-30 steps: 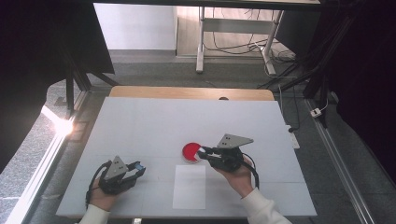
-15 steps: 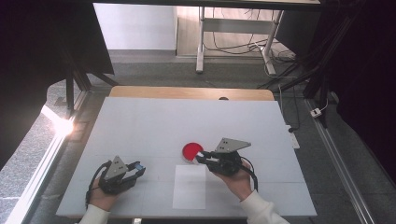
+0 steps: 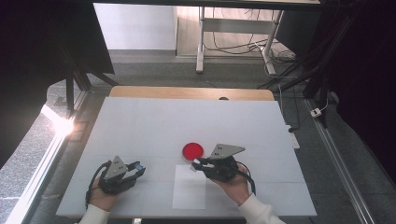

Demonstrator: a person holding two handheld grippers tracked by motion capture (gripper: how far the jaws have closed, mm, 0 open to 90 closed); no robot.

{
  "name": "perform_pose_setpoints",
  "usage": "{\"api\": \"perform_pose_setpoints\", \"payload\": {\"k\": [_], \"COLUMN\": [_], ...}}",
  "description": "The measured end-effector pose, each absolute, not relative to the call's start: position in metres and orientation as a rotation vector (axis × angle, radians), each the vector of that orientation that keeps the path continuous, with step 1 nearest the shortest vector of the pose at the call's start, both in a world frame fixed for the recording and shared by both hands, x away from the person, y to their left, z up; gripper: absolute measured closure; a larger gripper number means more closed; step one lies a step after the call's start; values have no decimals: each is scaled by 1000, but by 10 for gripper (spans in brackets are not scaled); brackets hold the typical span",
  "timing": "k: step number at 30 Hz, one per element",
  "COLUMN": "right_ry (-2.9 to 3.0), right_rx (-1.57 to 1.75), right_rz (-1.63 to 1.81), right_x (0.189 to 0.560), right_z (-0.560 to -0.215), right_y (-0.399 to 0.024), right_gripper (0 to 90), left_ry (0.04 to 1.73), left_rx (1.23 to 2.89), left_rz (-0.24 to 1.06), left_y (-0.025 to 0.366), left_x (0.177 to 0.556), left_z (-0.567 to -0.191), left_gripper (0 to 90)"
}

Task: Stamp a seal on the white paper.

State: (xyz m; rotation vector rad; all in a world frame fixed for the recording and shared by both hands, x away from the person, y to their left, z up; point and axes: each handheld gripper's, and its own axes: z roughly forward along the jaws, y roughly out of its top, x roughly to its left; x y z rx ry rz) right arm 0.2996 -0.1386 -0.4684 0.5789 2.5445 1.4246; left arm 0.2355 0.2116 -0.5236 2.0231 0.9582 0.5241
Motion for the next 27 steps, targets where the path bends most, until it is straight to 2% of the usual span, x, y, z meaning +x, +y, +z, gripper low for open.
{"api": "perform_pose_setpoints", "payload": {"k": [27], "right_ry": [2665], "right_rx": [485], "right_rz": [1351], "right_x": [290], "right_z": [-487], "right_y": [-124], "right_gripper": [749], "left_ry": [956], "left_rx": [2030], "left_rz": [519], "left_y": [211], "left_x": [236], "left_z": [-525], "left_gripper": [645]}}
